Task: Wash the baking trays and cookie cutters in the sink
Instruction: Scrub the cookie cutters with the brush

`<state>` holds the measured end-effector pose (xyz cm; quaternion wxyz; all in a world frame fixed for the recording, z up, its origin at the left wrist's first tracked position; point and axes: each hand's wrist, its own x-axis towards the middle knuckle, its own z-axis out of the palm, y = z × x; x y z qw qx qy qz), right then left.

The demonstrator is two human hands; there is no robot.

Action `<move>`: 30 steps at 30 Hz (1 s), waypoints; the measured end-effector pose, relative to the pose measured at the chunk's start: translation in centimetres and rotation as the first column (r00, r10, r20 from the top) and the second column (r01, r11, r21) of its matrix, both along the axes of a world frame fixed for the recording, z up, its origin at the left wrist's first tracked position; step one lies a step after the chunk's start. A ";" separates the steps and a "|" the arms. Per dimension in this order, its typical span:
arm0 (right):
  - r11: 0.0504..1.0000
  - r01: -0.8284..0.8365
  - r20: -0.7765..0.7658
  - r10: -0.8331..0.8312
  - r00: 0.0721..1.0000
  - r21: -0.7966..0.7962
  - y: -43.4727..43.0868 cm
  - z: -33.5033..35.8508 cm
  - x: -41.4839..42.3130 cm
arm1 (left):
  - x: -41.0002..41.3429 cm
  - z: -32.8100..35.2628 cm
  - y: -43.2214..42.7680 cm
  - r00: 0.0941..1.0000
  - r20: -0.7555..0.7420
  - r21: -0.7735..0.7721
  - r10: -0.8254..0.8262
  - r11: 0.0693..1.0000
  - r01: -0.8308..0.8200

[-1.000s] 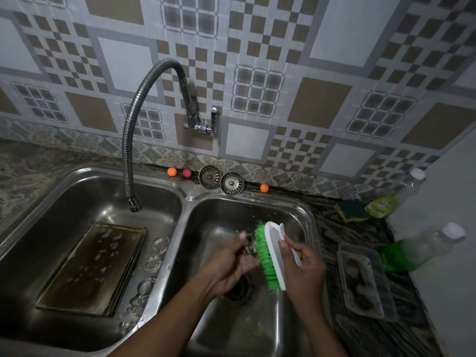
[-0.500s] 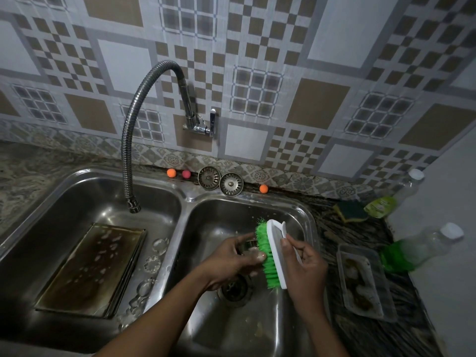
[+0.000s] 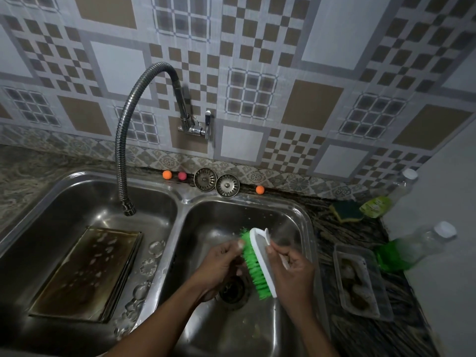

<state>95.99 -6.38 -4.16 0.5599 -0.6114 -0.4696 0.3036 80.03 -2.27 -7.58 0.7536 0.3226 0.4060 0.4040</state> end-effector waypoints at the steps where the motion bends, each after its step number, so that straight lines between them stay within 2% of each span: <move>1: 0.999 0.029 0.035 -0.028 0.999 -0.018 0.2 -0.2 0.5 | 0.0 0.1 -0.3 1.000 -0.005 0.010 -0.023 1.000 0.023; 5: 0.995 0.059 0.087 -0.052 0.995 -0.084 0.6 0.1 1.9 | 0.2 0.4 -0.4 0.999 -0.019 0.012 -0.035 0.999 0.035; 8: 0.999 0.001 0.058 0.002 0.998 -0.050 0.1 0.5 1.0 | 0.5 0.5 0.3 0.999 -0.040 0.003 0.010 1.000 -0.010; 10: 0.999 -0.019 0.058 0.022 0.998 -0.044 -0.1 0.3 0.4 | 0.4 -0.1 0.5 1.000 -0.025 -0.010 -0.019 1.000 0.019; 13: 0.995 0.064 0.071 -0.059 0.996 -0.072 1.0 -0.6 1.4 | 0.4 -0.3 -0.3 0.997 -0.014 -0.021 -0.079 0.997 0.079; 17: 0.995 0.063 0.063 -0.058 0.996 -0.075 1.1 -1.0 1.4 | 0.8 -0.2 -0.1 0.998 0.047 -0.089 0.041 0.995 -0.037; 20: 0.997 0.066 0.033 -0.065 0.997 -0.044 0.3 -1.0 -0.6 | 0.6 -1.0 0.3 0.999 -0.028 -0.052 0.041 0.998 -0.042; 23: 0.991 0.114 0.077 -0.108 0.991 -0.074 0.8 -1.8 0.0 | 0.8 -1.6 -0.2 1.000 0.009 -0.081 0.005 0.997 -0.004; 28: 0.964 0.261 0.146 -0.250 0.957 -0.060 1.3 -0.8 5.9 | 1.0 -2.5 -0.3 0.988 -0.157 -0.069 -0.004 0.998 -0.007; 30: 0.941 0.335 0.248 -0.312 0.917 -0.052 0.8 -0.3 9.7 | 1.1 -2.5 0.1 0.995 -0.093 -0.150 0.041 0.987 -0.054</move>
